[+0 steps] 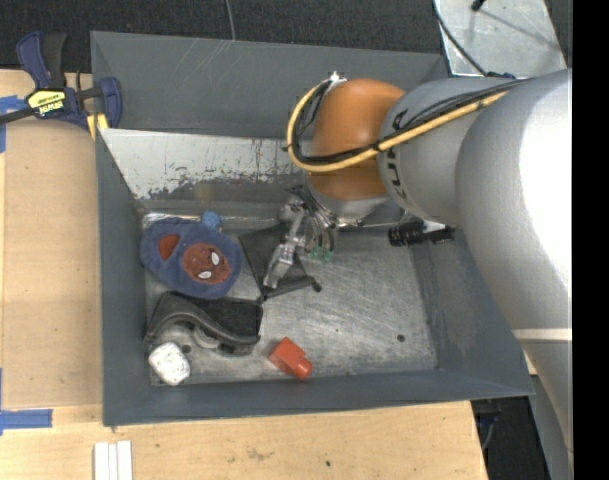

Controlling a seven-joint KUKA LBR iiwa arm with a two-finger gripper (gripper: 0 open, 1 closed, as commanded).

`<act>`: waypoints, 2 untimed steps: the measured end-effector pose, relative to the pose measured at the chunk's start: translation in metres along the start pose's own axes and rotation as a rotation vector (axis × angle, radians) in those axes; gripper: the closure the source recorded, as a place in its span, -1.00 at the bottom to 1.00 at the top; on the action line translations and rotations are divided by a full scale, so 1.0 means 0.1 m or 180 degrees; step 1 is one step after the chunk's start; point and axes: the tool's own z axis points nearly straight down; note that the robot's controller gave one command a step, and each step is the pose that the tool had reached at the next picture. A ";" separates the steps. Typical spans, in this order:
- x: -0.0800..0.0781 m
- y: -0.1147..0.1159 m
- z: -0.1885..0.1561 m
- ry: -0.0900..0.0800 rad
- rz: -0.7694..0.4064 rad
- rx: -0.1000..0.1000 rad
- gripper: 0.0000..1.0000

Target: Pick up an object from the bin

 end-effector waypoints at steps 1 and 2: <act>0.00 0.00 0.00 -0.0001 -0.0004 0.0000 -1.00; -0.04 0.01 -0.04 -0.0031 -0.0003 -0.0007 1.00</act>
Offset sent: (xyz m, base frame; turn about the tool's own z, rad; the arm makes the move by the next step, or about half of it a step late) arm 0.0000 0.0000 0.0000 0.0000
